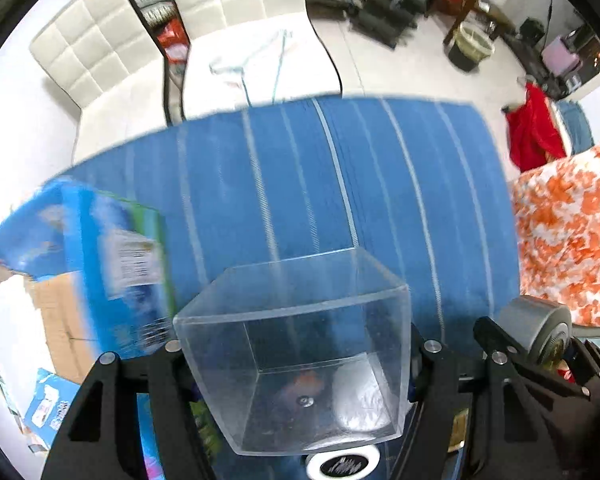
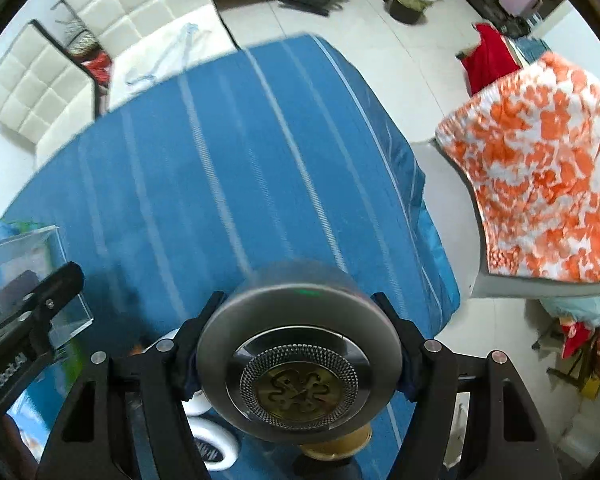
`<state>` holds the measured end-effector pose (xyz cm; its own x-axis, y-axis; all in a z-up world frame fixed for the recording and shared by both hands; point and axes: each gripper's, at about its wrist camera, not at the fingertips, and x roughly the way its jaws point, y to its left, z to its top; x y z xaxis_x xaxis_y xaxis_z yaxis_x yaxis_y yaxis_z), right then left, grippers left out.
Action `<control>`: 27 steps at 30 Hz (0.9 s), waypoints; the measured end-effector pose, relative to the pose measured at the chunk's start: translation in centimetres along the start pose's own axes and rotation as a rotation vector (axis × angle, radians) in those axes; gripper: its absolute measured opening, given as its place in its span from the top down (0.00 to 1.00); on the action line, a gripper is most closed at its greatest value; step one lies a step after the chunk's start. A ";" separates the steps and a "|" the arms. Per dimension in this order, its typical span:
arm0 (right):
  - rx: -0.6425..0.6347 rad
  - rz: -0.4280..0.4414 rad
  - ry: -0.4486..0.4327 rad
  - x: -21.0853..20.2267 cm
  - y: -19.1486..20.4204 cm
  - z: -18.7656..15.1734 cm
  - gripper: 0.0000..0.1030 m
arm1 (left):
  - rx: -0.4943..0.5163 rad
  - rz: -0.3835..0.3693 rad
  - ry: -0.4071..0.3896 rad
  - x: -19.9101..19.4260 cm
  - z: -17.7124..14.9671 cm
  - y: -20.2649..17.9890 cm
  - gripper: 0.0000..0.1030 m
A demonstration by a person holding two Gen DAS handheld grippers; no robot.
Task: Organize rigid objects
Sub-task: 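Carry the clear cube and silver tin into the blue box and release both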
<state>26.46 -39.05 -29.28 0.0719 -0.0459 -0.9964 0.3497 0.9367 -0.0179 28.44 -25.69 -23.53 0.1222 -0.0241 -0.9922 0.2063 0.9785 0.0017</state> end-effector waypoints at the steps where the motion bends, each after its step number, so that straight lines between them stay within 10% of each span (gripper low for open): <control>1: -0.012 0.016 -0.015 -1.4 0.7 -0.3 0.29 | -0.011 -0.009 -0.031 -2.0 -0.6 1.0 0.37; 14: -0.218 0.209 -0.122 -11.6 20.3 -5.6 0.29 | -0.156 -0.030 -0.180 -12.6 -4.0 19.6 0.37; 27: -0.277 0.153 -0.009 -0.1 36.0 -5.2 0.29 | -0.246 0.002 -0.020 -2.2 -5.5 33.6 0.40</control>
<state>34.23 -3.53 -30.27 0.1126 0.1012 -0.9885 0.0662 0.9918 0.1090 29.73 8.42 -22.00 0.1418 -0.0235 -0.9896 -0.0364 0.9989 -0.0289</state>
